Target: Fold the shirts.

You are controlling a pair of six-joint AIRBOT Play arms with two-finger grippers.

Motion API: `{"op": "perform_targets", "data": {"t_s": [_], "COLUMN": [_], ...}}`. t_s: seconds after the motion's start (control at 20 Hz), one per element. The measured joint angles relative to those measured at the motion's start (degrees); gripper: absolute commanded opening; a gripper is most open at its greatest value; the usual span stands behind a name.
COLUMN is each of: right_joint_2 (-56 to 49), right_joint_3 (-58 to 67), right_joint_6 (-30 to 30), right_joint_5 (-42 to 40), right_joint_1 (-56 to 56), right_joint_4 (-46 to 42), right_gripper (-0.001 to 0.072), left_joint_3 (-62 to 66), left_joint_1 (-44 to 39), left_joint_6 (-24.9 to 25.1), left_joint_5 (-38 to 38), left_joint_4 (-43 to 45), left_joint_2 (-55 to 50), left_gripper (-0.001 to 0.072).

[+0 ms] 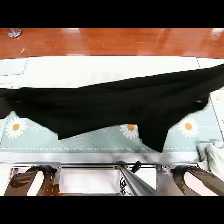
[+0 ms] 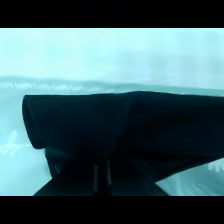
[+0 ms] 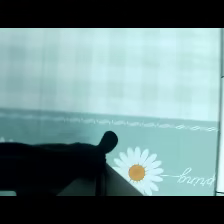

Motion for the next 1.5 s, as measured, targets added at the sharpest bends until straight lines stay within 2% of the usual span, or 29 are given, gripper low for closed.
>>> {"op": "perform_targets", "data": {"t_s": [0.25, 0.4, 0.6, 0.75, 0.85, 0.9, 0.95, 1.0, 1.05, 1.1, 1.35, 1.5], "right_joint_2": [-16.15, -23.21, -29.92, -34.73, -37.51, -38.53, -39.12, -39.41, -39.41, -39.15, -34.51, -33.2], "right_joint_3": [-1.46, -1.7, -1.79, -1.79, -1.79, -1.81, -1.79, -1.6, -1.2, -0.72, 0.59, -0.2], "right_joint_6": [-0.17, -0.15, 2.91, 5.42, 5.81, 5.55, 5.05, 4.33, 3.32, 2.05, -1.73, -2.49], "right_joint_5": [-11.28, -21.88, -35.41, -38.73, -37.75, -36.65, -35.76, -34.69, -33.44, -31.93, -23.21, -16.94], "right_joint_1": [2.82, 3.26, 3.58, 3.69, 3.69, 3.65, 3.61, 3.58, 3.56, 3.56, 0.37, -4.0], "right_joint_4": [-2.05, -2.34, -0.42, 0.7, 0.96, 0.98, 1.11, 1.09, 1.18, 1.2, 1.27, 3.39], "right_gripper": [0.0026, 0.0026, 0.0026, 0.0026, 0.003, 0.0129, 0.0355, 0.0508, 0.0542, 0.0543, 0.0545, 0.0544], "left_joint_3": [-6.03, -7.04, -7.43, -7.52, -7.58, -7.56, -7.58, -7.45, -7.08, -6.4, -4.09, -8.26], "left_joint_1": [0.0, -0.07, -0.31, -0.9, -1.14, -1.16, -1.03, -0.63, 0.0, 1.03, 10.84, 17.03], "left_joint_6": [3.82, 7.32, 10.12, 12.0, 12.22, 12.17, 11.91, 11.69, 11.23, 11.04, 10.23, 10.23], "left_joint_5": [12.17, 22.58, 34.36, 36.92, 34.86, 33.38, 31.93, 30.71, 29.29, 27.41, 11.54, 2.95], "left_joint_4": [-4.61, -9.01, -12.41, -13.09, -13.42, -13.66, -13.68, -13.75, -13.81, -13.92, -13.27, -12.61], "left_joint_2": [-14.43, -22.93, -30.4, -35.65, -39.17, -40.63, -41.57, -42.25, -42.69, -42.99, -43.25, -42.03], "left_gripper": [0.0022, 0.0022, 0.0022, 0.0022, 0.0028, 0.0096, 0.0249, 0.0382, 0.05, 0.0545, 0.0543, 0.0542]}}
